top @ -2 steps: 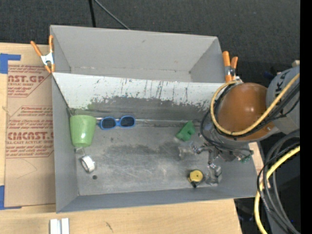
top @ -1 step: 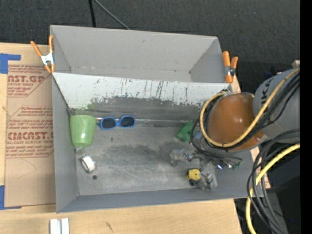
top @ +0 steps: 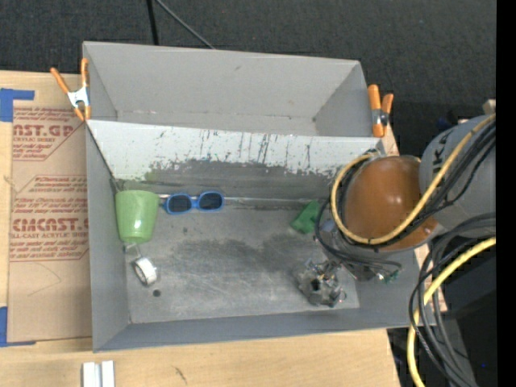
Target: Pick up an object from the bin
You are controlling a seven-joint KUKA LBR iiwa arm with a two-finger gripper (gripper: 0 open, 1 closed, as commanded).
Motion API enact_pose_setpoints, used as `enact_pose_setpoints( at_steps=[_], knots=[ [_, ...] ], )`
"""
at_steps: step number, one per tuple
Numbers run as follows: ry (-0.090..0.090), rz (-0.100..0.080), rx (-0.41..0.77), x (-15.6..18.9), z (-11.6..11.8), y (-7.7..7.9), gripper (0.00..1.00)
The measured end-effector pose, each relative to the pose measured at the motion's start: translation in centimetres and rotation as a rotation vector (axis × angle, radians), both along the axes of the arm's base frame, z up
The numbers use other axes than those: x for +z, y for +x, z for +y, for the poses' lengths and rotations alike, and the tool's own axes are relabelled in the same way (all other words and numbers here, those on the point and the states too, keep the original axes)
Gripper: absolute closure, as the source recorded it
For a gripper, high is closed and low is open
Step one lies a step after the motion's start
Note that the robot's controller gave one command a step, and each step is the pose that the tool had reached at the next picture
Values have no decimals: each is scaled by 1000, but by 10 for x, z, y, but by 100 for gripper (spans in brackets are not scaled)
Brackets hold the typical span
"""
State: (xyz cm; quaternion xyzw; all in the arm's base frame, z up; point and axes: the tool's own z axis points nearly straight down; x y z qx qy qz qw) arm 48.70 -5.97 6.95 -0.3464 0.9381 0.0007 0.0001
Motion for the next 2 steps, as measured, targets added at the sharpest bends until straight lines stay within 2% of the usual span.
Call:
enact_pose_setpoints(
  at_steps=[1, 2],
  knots=[
    [1, -13, 1, 2, 1, 3, 0],
    [-4, -5, -52, 13, -71, 26, 0]
  ],
)
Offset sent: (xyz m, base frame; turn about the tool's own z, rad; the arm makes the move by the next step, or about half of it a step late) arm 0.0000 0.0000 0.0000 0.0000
